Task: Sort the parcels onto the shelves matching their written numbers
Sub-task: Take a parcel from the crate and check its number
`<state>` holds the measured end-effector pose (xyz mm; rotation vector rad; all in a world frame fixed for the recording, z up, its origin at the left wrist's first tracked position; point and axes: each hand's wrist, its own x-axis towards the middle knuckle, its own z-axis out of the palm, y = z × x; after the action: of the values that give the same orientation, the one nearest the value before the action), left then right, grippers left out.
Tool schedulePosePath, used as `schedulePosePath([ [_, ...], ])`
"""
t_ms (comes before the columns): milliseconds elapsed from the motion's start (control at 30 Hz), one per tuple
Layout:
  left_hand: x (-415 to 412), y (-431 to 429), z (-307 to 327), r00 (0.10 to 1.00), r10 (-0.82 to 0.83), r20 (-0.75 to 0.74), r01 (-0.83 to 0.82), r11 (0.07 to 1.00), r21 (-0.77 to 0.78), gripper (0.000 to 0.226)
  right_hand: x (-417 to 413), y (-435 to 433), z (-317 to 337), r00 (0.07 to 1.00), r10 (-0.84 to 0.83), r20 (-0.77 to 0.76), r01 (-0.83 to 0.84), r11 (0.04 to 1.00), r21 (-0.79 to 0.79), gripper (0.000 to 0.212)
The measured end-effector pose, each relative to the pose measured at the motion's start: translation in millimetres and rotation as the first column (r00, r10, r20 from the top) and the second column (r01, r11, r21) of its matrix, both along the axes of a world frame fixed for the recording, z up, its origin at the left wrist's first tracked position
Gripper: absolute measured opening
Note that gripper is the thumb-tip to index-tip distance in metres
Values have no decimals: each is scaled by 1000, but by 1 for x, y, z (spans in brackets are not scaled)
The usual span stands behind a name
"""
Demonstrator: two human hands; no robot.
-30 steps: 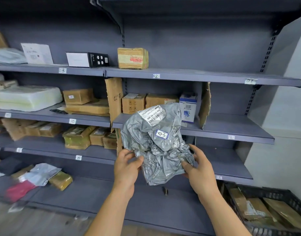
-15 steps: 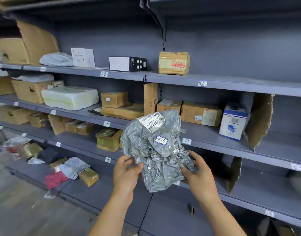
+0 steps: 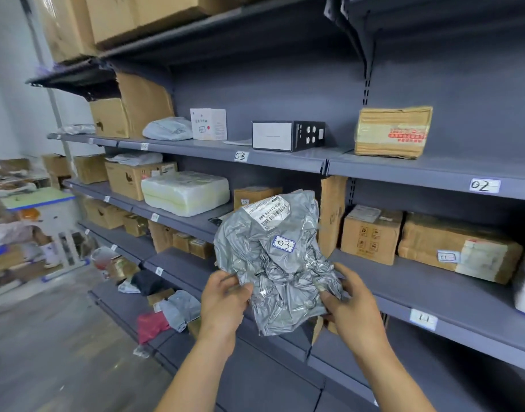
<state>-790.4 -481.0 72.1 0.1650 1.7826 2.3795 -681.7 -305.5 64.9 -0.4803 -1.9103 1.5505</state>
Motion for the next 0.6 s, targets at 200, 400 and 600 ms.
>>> schedulePosePath([
  [200, -57, -17, 4, 998, 56, -4, -56, 998, -20, 34, -58, -16, 11, 999, 32, -15, -31, 999, 32, 50],
  [400, -119, -47, 17, 998, 36, -53, -35, 999, 36, 28, -121, -47, 19, 998, 43, -49, -42, 999, 23, 48],
  [600, -193, -87, 29, 992, -67, -110, 73, 996, 51, 32, -187, -93, 16, 992, -77, -96, 79, 997, 16, 56],
])
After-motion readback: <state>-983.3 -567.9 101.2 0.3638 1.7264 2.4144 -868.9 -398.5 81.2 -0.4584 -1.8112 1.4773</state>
